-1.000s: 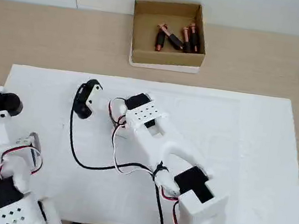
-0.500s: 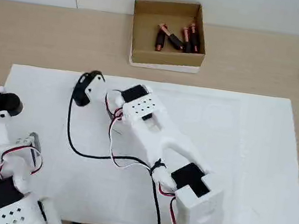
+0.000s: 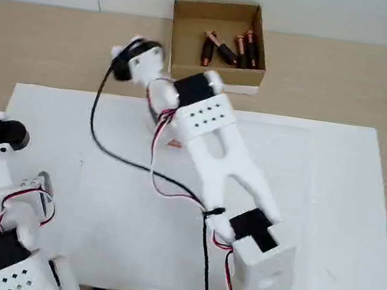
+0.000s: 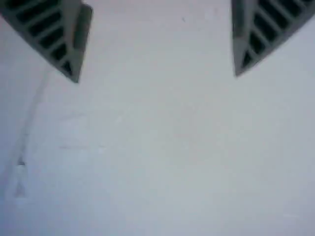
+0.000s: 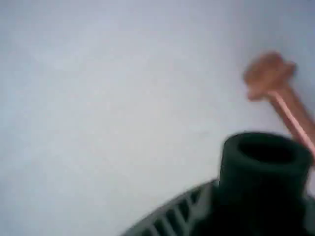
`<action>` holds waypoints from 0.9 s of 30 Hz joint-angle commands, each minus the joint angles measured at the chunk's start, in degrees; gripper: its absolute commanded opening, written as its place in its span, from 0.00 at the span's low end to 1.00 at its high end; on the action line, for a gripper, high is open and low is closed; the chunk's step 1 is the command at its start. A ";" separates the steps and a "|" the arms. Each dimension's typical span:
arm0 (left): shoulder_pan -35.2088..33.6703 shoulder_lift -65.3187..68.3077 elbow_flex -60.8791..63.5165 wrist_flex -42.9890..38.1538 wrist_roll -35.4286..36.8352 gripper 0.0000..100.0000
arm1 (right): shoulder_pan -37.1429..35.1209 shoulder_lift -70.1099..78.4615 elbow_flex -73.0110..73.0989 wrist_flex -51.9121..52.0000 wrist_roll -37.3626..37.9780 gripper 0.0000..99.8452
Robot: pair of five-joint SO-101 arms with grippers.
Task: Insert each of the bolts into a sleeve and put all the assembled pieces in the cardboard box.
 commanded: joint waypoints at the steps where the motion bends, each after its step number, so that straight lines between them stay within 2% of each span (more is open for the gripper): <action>1: -0.09 -0.35 -0.22 -1.14 -0.35 0.19 | 6.46 -1.01 -4.13 4.97 -5.63 0.00; 6: 0.00 -0.35 -0.22 -1.14 -0.35 0.19 | 15.34 -1.19 -1.49 8.22 -10.02 0.00; 11: 0.00 -0.35 -0.22 -1.14 -0.44 0.19 | 19.82 -1.19 5.10 8.22 -11.96 0.00; 17: 0.00 -0.35 -0.22 -1.14 -0.44 0.19 | 22.81 -0.84 10.73 6.29 -14.24 0.00; 27: 0.00 -0.35 -0.22 -1.14 -0.44 0.19 | 22.99 -0.57 17.93 -1.63 -14.51 0.01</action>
